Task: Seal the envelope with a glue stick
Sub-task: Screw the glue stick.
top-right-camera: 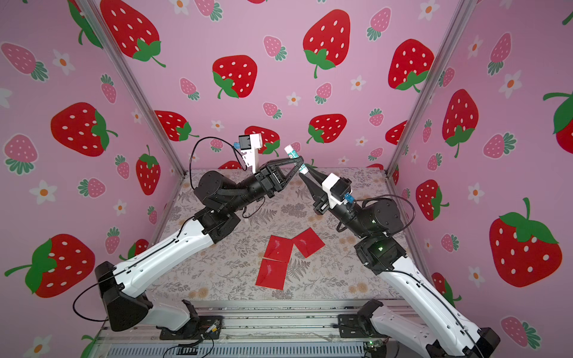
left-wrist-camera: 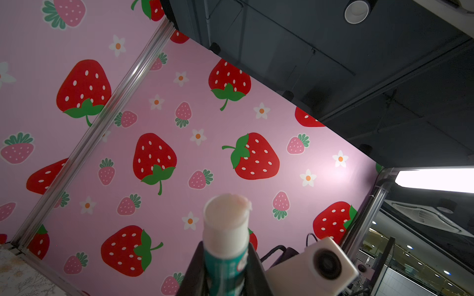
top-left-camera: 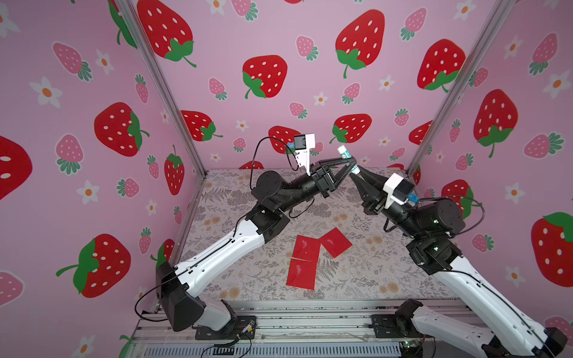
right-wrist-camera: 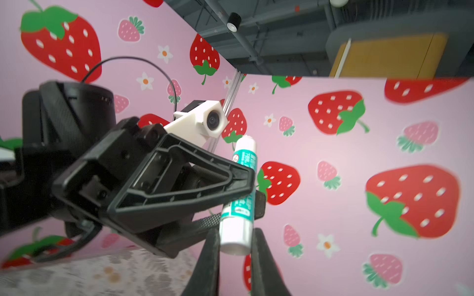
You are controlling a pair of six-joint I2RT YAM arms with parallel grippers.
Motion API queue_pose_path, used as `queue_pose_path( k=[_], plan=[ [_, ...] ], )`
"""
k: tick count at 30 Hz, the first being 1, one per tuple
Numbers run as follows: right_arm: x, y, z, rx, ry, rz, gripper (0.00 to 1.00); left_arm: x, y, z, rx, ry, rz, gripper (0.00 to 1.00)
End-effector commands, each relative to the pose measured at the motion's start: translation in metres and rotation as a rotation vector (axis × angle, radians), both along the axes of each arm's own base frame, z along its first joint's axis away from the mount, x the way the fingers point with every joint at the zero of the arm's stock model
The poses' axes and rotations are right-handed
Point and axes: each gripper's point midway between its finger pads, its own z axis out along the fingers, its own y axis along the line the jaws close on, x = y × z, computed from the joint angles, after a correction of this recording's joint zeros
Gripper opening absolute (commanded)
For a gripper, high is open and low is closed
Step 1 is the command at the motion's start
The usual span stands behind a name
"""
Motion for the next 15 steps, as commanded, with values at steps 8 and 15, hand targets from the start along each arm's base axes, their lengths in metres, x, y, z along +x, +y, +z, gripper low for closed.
queue_pose_path(
  k=[8,15],
  plan=[
    [-0.03,-0.032,0.011,0.18,0.157,0.064,0.27,-0.008,-0.004,0.002,0.005,-0.03,-0.037,0.0],
    [-0.032,-0.053,0.02,0.659,0.689,0.397,0.49,-0.015,-0.003,0.008,-0.004,-0.067,-0.052,0.0]
  ],
)
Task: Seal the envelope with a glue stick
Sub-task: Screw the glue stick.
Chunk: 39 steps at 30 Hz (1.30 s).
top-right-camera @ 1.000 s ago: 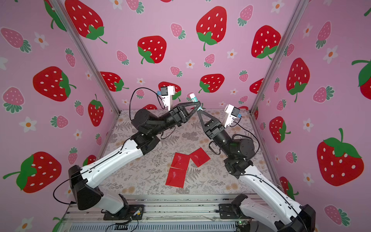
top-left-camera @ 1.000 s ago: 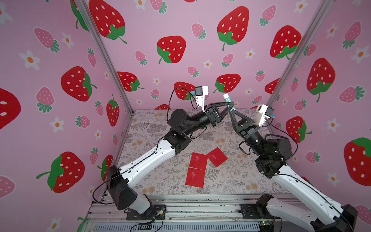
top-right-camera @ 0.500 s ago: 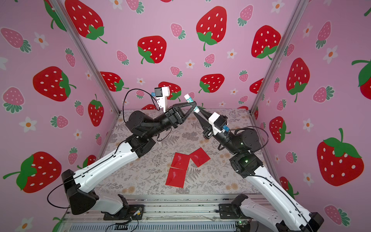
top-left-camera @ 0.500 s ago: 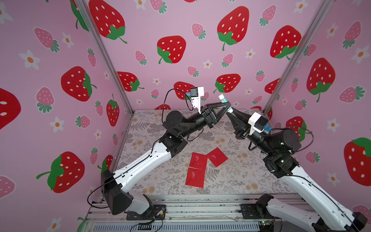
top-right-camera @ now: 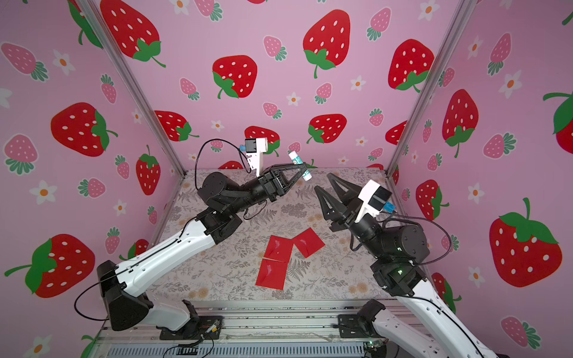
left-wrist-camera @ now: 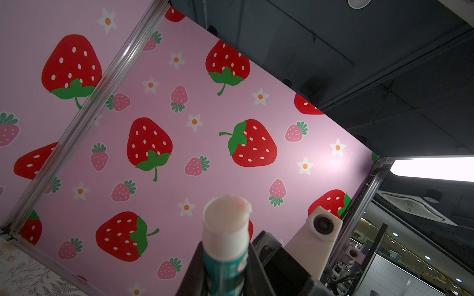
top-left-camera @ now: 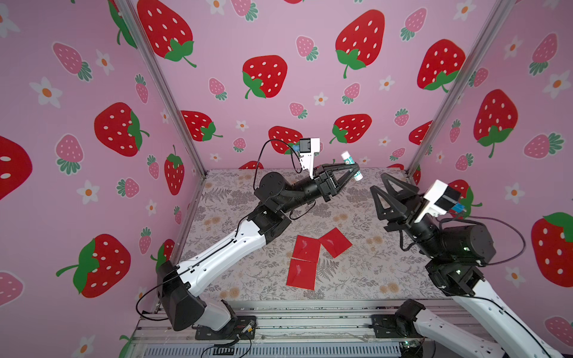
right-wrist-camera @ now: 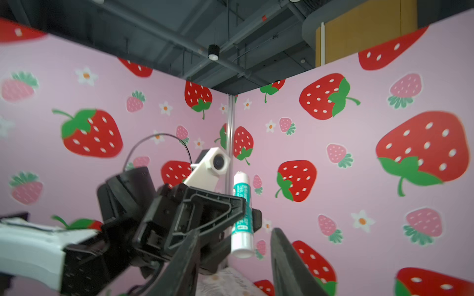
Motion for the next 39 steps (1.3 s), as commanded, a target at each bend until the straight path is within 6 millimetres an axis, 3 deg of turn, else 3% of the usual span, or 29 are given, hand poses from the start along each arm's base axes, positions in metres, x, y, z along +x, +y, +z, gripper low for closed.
queue_pose_path(
  k=[1,5,11,27,34,36,39],
  plan=[
    [0.005,-0.004,0.003,0.322,0.35,0.257,0.49,-0.01,0.006,0.019,-0.04,-0.069,-0.01,0.0],
    [0.006,0.005,0.006,0.444,0.484,0.432,0.5,-0.013,0.008,0.022,-0.047,-0.077,-0.014,0.0],
    [0.012,0.015,0.003,0.494,0.573,0.516,0.51,-0.014,0.01,0.025,-0.052,-0.082,-0.01,0.0],
    [0.018,0.029,0.002,0.507,0.59,0.592,0.27,-0.011,0.008,0.026,-0.057,-0.077,-0.006,0.0],
    [0.019,0.031,0.003,0.51,0.595,0.602,0.27,-0.01,0.007,0.026,-0.06,-0.071,-0.011,0.0],
    [0.029,0.039,-0.005,0.502,0.624,0.591,0.27,-0.01,0.007,0.026,-0.06,-0.071,-0.012,0.0],
    [0.029,0.04,-0.004,0.492,0.615,0.586,0.18,-0.009,0.006,0.024,-0.059,-0.066,-0.01,0.0]
  ],
)
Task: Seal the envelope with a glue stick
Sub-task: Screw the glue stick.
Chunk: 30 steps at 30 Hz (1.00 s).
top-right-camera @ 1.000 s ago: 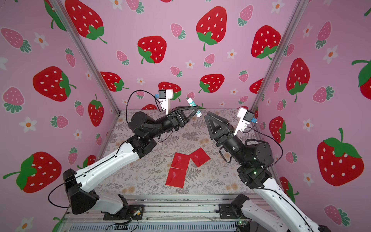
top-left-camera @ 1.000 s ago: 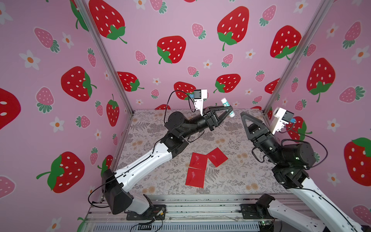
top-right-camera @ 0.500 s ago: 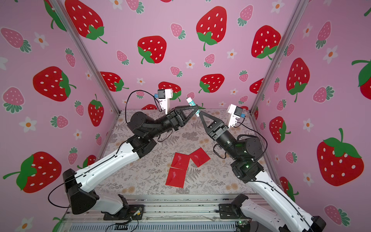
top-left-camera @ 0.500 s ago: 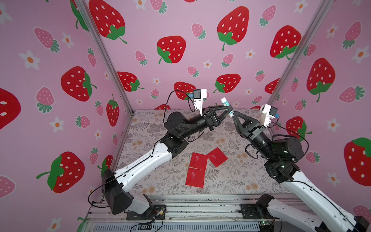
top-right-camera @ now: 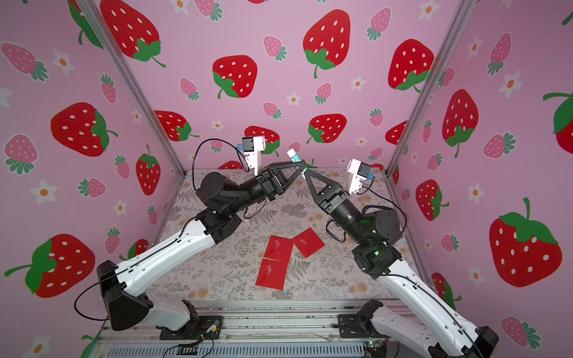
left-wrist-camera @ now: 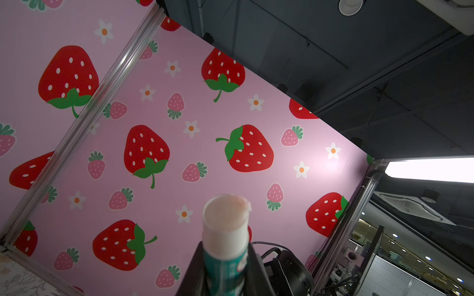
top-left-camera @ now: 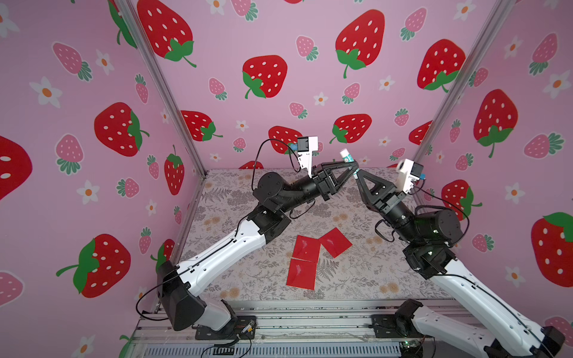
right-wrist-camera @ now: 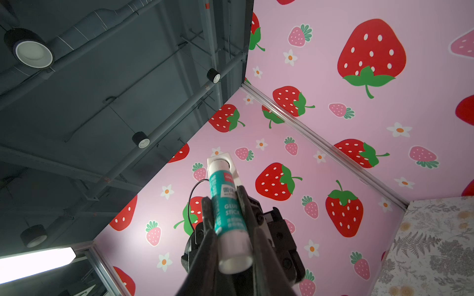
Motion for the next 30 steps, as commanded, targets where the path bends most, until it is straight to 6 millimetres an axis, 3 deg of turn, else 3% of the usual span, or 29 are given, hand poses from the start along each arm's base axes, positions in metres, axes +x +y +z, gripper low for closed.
queue_pose_path(
  k=[1,7,10,14,17,18,22,26,28,30],
  plan=[
    [-0.007,0.001,0.009,0.006,-0.048,0.016,0.14,-0.009,0.003,0.018,-0.036,-0.053,-0.017,0.0],
    [-0.003,-0.003,0.002,-0.118,-0.143,-0.122,0.0,-0.008,0.001,0.017,-0.038,-0.045,-0.02,0.0],
    [0.008,-0.003,-0.007,-0.258,-0.214,-0.247,0.0,-0.008,0.001,0.016,-0.037,-0.04,-0.022,0.0],
    [0.005,-0.017,0.007,-0.43,-0.408,-0.453,0.0,-0.008,0.002,0.015,-0.034,-0.03,-0.019,0.0],
    [0.001,-0.018,0.022,-0.573,-0.618,-0.592,0.0,-0.008,0.003,0.016,-0.03,-0.03,-0.014,0.0],
    [0.008,-0.008,0.017,-0.652,-0.692,-0.616,0.0,-0.009,0.004,0.016,-0.029,-0.032,-0.009,0.0],
    [-0.001,0.008,0.019,-0.849,-1.053,-0.737,0.0,-0.009,0.006,0.015,-0.027,-0.028,-0.001,0.0],
    [-0.027,0.026,-0.004,-0.92,-1.503,-0.838,0.0,-0.009,0.007,0.014,-0.028,-0.025,0.006,0.0],
    [-0.035,0.028,-0.013,-0.917,-1.601,-0.869,0.0,-0.008,0.008,0.014,-0.03,-0.026,0.008,0.0],
    [-0.035,0.023,-0.011,-0.903,-1.545,-0.868,0.0,-0.008,0.007,0.014,-0.027,-0.025,0.005,0.0]
  ],
)
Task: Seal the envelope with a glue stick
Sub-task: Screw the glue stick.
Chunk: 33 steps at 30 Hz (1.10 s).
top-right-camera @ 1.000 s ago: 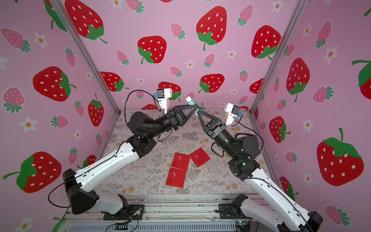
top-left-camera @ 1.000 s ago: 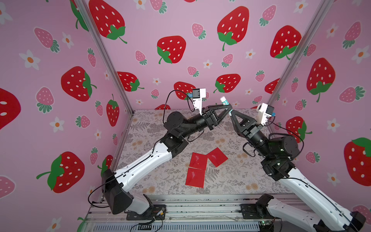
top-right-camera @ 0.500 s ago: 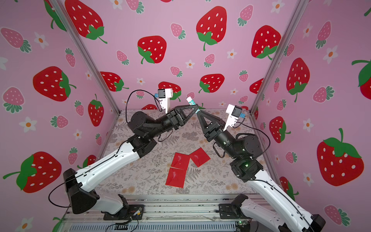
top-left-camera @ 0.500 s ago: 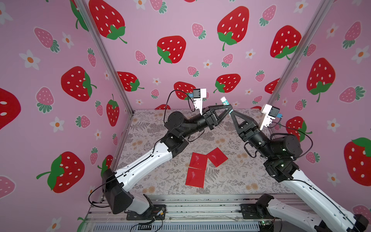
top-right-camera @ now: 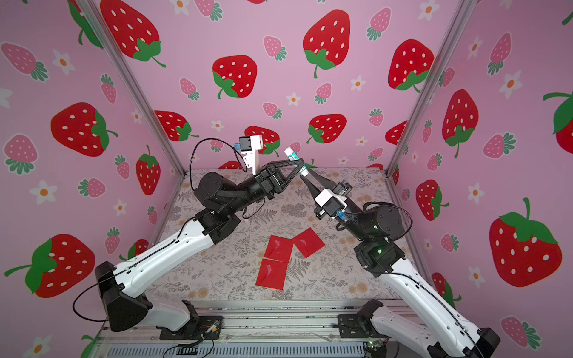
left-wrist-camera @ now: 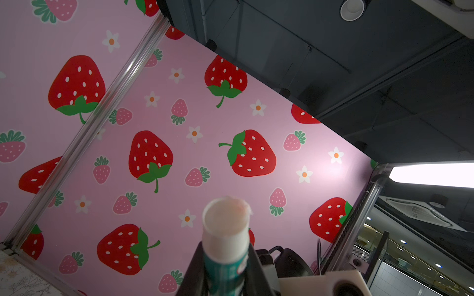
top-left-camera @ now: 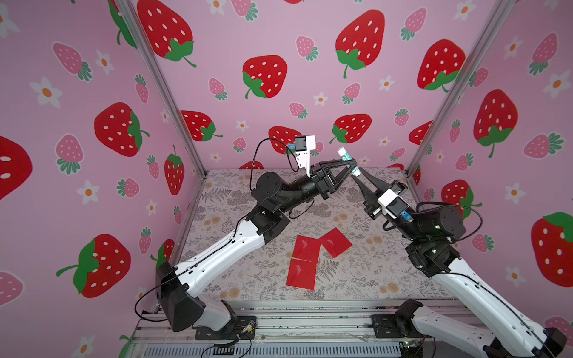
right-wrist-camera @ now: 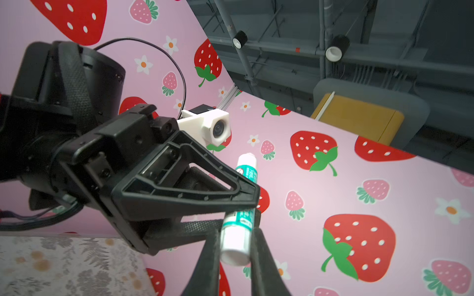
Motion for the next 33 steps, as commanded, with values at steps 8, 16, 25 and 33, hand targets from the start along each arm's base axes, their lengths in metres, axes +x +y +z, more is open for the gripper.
queue_pose_path(
  k=[8,16,25,33],
  plan=[
    [-0.015,-0.045,0.012,0.345,0.326,0.116,0.34,-0.01,0.004,0.011,-0.018,-0.04,-0.013,0.0],
    [-0.013,-0.057,0.005,0.836,0.986,0.543,0.56,-0.014,0.002,0.013,-0.012,-0.064,-0.029,0.0],
    [-0.01,-0.031,0.018,0.896,1.111,0.815,0.53,-0.016,0.003,0.017,-0.033,-0.066,-0.042,0.0],
    [0.001,-0.01,0.018,0.855,1.132,0.856,0.42,-0.013,0.001,0.015,-0.029,-0.055,-0.04,0.0]
  ],
)
